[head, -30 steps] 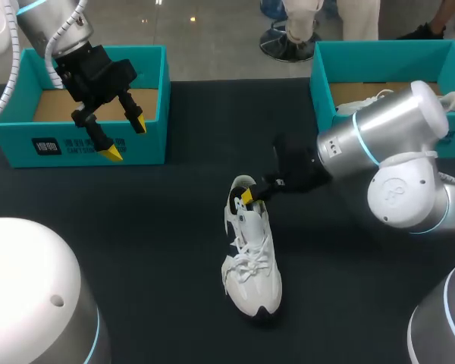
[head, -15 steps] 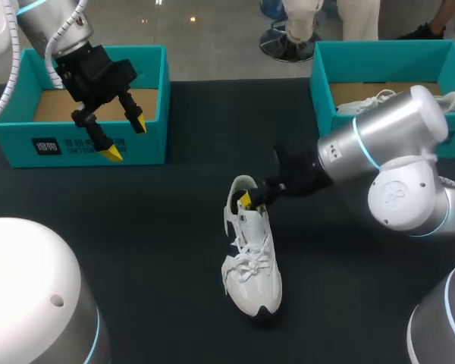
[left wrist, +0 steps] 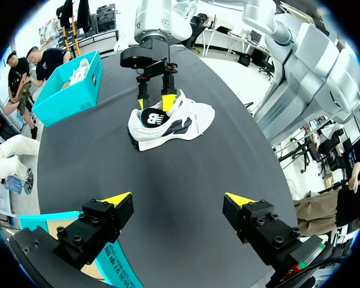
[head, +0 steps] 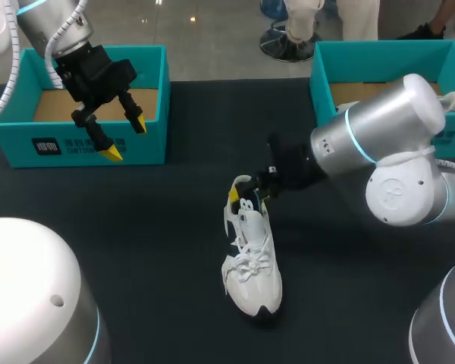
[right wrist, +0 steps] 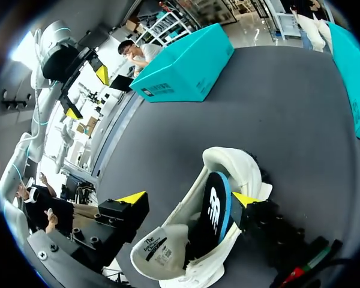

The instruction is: Take the shoe out of the shoebox, open the shoe tongue, remove and reinsert the insole, then place the shoe into the shoebox

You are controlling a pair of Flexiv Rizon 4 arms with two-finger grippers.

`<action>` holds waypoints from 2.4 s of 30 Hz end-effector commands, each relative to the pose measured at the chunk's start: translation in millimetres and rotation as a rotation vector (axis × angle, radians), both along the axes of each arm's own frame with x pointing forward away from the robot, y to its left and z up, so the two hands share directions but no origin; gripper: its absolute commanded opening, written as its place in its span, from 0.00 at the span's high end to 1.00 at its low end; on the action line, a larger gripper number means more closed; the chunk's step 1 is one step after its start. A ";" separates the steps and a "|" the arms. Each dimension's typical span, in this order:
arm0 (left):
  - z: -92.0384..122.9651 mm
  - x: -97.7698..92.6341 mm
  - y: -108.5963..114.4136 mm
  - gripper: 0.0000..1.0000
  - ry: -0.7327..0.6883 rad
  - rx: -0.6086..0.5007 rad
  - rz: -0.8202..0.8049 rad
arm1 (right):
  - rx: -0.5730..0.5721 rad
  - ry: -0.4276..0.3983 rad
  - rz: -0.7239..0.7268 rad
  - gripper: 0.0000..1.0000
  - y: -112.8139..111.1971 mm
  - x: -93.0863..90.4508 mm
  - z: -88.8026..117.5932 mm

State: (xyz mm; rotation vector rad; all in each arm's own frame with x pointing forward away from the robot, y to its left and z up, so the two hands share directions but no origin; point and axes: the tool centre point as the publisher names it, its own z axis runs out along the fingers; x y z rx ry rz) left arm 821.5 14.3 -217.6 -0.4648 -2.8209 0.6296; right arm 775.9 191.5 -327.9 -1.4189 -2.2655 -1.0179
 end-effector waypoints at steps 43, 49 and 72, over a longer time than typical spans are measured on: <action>0.4 0.2 0.4 0.00 0.000 0.003 -0.001 | -0.533 -0.047 -0.296 1.00 13.0 -20.9 50.6; 0.4 0.2 0.4 0.00 0.000 0.003 -0.001 | -0.545 -0.069 -0.332 1.00 15.6 -23.6 34.0; 0.4 0.2 0.4 0.00 0.000 0.003 -0.001 | -0.604 -0.108 -0.418 1.00 13.4 -13.2 -26.5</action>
